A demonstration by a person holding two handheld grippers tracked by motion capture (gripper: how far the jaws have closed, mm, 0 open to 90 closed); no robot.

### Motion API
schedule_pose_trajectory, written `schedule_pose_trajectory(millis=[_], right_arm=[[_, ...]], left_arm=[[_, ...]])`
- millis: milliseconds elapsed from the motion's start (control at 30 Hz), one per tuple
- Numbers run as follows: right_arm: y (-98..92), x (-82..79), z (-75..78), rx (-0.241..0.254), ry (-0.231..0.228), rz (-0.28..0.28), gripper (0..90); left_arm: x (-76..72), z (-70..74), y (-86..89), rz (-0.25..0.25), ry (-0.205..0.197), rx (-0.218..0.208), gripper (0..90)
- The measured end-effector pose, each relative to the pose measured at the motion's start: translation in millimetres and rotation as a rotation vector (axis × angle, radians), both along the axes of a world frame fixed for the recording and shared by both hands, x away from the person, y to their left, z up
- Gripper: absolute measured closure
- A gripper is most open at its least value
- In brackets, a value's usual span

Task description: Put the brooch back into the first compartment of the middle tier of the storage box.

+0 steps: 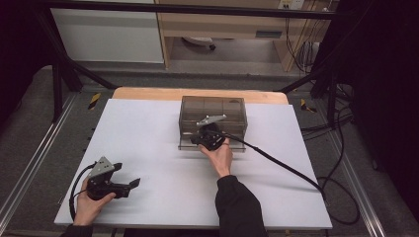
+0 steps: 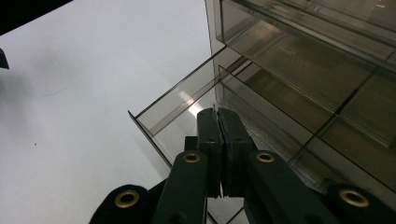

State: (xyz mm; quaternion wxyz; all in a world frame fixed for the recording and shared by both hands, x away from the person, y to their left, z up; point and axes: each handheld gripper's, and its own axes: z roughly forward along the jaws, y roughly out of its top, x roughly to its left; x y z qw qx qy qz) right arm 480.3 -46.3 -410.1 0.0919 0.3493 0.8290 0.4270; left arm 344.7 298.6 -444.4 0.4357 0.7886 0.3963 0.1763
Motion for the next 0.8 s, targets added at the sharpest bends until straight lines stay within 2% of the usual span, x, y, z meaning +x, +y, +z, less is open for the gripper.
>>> schedule_pose_trajectory(millis=[167, 367, 500, 633, 800], right_arm=[[-1.3, -0.7, 3.0, -0.003, -0.01, -0.004, 83.5], [-6.4, -6.5, 16.2, 0.009, -0.044, 0.0, 75.2], [-9.8, -12.0, 24.9, 0.013, -0.06, -0.002, 65.2], [-14.2, -18.1, 33.0, 0.021, -0.076, -0.012, 48.8], [-20.5, -27.6, 41.8, 0.001, -0.09, -0.026, 33.7]], left_arm=[[0.0, 0.0, -0.2, -0.001, 0.0, 0.001, 4.7], [0.0, 0.1, -0.4, -0.001, 0.0, 0.001, 4.7], [-0.1, 0.3, -0.4, -0.002, -0.001, 0.003, 4.7], [-0.1, -0.3, -1.5, 0.0, 0.0, 0.003, 4.7], [-0.2, -0.5, -1.8, 0.0, 0.0, 0.001, 4.6]])
